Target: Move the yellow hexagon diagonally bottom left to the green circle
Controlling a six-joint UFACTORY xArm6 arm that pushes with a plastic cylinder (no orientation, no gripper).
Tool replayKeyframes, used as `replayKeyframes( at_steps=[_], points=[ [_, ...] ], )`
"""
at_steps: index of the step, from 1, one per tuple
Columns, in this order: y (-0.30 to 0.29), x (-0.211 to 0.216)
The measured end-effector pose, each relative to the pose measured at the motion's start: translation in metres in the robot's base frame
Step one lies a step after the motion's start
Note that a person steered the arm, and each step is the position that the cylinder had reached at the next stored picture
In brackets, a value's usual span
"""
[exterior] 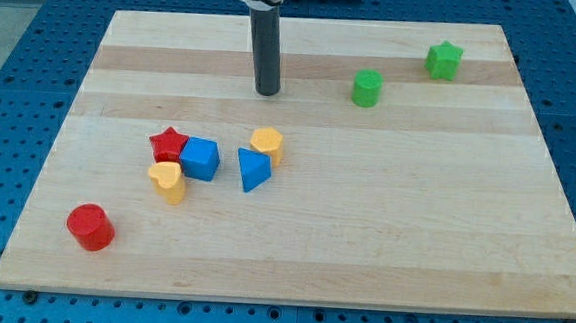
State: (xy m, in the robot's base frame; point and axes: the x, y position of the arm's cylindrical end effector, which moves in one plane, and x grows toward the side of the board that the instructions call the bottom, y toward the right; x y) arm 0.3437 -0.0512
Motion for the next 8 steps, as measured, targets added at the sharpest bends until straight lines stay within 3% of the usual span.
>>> replayKeyframes(
  at_steps=[1, 6, 8],
  points=[
    [-0.015, 0.052],
    [-0.023, 0.157],
    [-0.003, 0.135]
  ],
)
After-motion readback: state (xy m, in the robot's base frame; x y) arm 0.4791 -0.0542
